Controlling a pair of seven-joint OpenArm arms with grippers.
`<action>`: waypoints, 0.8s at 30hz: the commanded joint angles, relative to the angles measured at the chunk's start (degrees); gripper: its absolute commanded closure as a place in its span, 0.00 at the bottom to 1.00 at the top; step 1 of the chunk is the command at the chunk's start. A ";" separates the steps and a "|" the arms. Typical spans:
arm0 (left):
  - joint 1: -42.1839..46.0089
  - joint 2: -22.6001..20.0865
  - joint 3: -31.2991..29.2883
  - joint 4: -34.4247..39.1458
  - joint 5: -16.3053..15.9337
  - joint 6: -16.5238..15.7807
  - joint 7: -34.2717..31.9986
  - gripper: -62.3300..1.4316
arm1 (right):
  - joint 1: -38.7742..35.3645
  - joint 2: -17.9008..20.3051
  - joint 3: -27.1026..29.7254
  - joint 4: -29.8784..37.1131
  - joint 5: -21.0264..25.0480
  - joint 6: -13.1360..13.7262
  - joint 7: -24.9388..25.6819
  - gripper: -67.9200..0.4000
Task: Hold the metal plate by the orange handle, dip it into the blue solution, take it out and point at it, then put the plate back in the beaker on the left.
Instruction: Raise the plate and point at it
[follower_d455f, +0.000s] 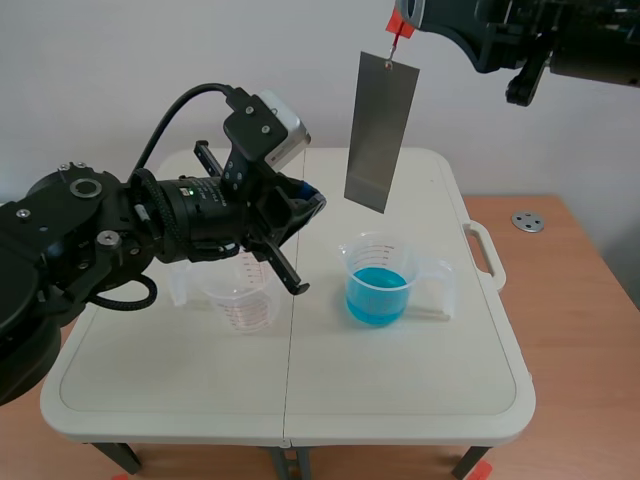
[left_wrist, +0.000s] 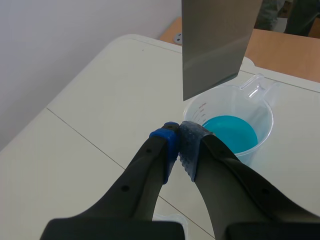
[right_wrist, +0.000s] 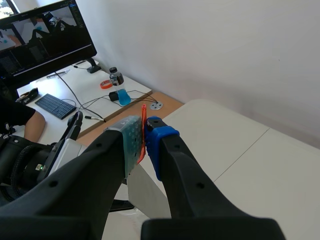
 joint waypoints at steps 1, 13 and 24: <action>-0.35 0.00 0.15 0.94 -0.33 0.31 -0.59 0.95 | 1.31 0.42 0.15 0.98 1.27 0.68 1.05 0.97; -0.33 -0.02 0.15 0.94 0.94 0.31 -0.37 0.95 | 1.31 0.42 0.15 0.98 1.27 0.68 1.03 0.97; 0.00 -0.22 0.02 0.98 0.63 0.37 -0.37 0.95 | 1.31 0.42 0.15 0.98 1.25 0.68 1.03 0.97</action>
